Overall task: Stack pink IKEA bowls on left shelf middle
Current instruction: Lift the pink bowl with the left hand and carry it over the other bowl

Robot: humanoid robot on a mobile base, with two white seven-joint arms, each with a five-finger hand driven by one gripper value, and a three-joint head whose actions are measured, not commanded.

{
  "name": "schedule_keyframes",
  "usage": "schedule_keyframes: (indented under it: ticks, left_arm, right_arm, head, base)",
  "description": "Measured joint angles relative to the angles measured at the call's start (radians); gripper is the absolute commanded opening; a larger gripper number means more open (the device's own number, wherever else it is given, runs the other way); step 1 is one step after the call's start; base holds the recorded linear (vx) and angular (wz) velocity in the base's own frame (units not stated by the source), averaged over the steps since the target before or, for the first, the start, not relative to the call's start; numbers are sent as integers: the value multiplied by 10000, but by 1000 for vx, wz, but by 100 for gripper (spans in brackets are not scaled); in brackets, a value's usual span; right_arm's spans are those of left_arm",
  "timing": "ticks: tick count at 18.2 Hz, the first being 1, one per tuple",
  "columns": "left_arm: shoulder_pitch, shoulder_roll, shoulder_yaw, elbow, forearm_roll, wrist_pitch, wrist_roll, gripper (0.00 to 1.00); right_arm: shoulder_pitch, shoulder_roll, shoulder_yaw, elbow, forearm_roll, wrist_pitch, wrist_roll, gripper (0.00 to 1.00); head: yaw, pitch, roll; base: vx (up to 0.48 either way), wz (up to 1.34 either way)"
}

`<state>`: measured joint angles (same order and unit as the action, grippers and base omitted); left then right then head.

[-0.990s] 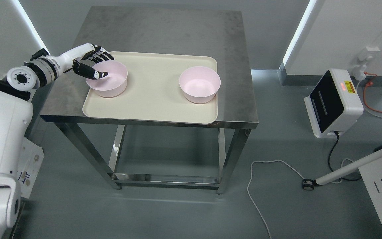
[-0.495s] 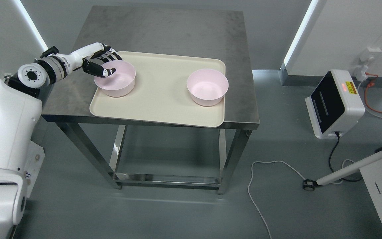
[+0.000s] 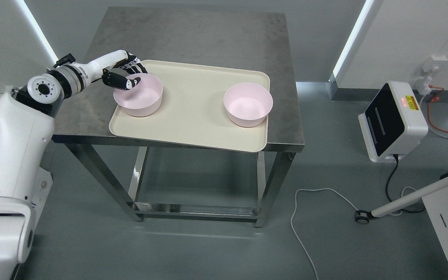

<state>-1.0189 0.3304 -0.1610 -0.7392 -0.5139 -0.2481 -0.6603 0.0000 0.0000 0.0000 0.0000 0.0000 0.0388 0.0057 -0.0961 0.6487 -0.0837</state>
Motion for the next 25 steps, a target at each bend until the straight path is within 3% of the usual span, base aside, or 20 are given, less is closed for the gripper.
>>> schedule_keyframes:
  ticks: [4, 13, 19, 25]
  left_arm:
    - [36, -7, -4, 13, -10, -204, 159, 0]
    - [-284, -193, 326, -272, 68, -265, 52, 0]
    - [-528, -1179, 303, -1002, 103, 132, -762, 1]
    - [-1114, -2110, -610, -1701, 141, 522, -806, 3]
  right_arm:
    - [0, 0, 0, 0, 483, -35, 0, 100]
    - [0, 0, 0, 0, 76, -44, 0, 100]
    - [-1, 0, 0, 0, 24, -46, 0, 100]
    - [0, 0, 0, 0, 7, -47, 0, 100]
  head:
    - [0, 0, 0]
    - [0, 0, 0]
    - [0, 0, 0]
    - [0, 0, 0]
  base:
    - [0, 0]
    - [0, 0]
    - [0, 0]
    - [0, 0]
